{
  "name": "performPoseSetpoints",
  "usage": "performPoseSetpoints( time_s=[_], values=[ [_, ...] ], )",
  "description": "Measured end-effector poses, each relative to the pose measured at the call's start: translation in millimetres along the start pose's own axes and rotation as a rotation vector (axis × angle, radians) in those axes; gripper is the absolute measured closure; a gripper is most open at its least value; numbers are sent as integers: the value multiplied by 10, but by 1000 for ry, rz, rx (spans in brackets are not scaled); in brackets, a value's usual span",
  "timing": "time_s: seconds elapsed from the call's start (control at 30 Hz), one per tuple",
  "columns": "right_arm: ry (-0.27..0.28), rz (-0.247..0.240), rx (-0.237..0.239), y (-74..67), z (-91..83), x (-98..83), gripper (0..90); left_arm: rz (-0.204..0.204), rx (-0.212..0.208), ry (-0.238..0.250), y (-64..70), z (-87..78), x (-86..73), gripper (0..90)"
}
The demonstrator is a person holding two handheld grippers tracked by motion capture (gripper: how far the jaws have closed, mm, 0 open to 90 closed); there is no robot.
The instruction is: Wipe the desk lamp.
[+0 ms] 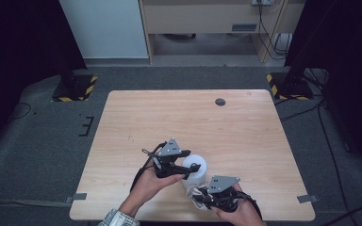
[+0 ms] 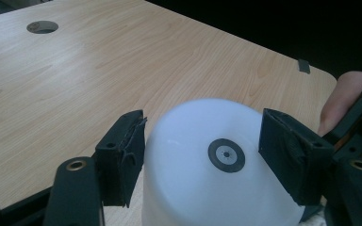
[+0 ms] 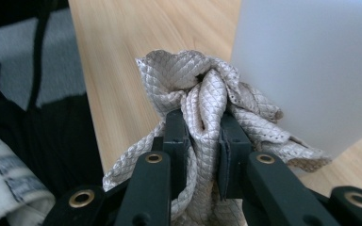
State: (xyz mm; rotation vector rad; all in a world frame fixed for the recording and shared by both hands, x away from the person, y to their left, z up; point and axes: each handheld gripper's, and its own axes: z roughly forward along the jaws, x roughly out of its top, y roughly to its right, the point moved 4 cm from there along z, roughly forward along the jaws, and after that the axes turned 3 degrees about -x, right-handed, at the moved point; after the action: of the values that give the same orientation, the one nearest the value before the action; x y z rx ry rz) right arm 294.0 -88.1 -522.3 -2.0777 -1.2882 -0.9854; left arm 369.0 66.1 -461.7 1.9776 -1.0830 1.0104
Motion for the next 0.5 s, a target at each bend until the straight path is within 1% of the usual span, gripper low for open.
performPoseSetpoints(
  time_s=[0.13,0.3,0.5],
  values=[
    [-33,-5,-6,23,35,-64,773,-2,0,0,1,0,0,315],
    [-45,3,-18,76,-2,-110,774,-1,3,0,2,-1,0,315],
    [-44,41,-49,203,-96,-171,773,-3,3,0,-2,-1,0,315]
  ],
)
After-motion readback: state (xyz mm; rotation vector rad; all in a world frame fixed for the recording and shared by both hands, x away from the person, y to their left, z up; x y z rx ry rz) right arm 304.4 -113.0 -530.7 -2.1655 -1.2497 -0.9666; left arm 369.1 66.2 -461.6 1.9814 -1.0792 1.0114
